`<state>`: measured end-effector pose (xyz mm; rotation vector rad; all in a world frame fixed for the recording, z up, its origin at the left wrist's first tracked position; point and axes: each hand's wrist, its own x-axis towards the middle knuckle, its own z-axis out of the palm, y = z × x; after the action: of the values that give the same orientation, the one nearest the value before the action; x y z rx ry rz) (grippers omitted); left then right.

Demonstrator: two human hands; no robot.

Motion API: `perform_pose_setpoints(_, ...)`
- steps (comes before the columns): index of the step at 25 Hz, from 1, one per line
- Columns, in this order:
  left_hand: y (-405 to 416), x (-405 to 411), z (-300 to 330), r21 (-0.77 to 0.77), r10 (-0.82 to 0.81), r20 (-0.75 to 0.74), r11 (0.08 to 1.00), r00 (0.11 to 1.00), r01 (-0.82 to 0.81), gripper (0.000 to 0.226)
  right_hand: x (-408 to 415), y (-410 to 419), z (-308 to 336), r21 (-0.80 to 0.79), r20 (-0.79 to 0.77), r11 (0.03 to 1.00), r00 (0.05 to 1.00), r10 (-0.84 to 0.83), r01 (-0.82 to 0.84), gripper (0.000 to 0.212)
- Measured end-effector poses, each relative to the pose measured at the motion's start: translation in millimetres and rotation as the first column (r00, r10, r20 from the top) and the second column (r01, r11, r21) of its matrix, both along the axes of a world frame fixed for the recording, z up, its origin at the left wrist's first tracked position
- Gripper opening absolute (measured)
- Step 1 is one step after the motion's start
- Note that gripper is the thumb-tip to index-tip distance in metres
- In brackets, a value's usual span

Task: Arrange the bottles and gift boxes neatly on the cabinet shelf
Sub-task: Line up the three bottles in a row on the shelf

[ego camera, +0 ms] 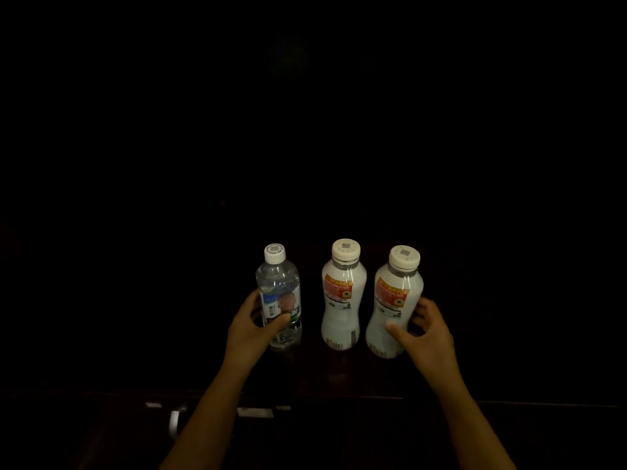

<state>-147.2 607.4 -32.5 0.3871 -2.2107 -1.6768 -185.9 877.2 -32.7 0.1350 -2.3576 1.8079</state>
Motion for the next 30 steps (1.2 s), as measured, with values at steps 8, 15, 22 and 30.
perform_pose_setpoints(8,-2,18,12,-0.064,0.016,0.034,0.998,0.999,-0.014,0.084,-1,1,-6,0.014,-0.017,0.999,0.999,-0.031,0.031,0.066)
perform_pose_setpoints(15,-26,76,22,-0.21,0.102,-0.001,0.973,0.995,-0.1,0.087,48,-21,-2,-0.021,-0.009,0.989,0.989,-0.149,0.149,0.069)
perform_pose_setpoints(22,-97,177,34,-0.24,0.039,0.03,0.97,0.999,-0.03,0.083,140,-113,16,0.043,0.003,0.993,0.994,0.112,-0.112,0.058)
perform_pose_setpoints(30,-227,304,39,-0.457,0.118,0.085,0.887,0.989,-0.067,0.078,243,-251,22,0.255,-0.025,0.913,0.941,0.336,-0.319,0.058)
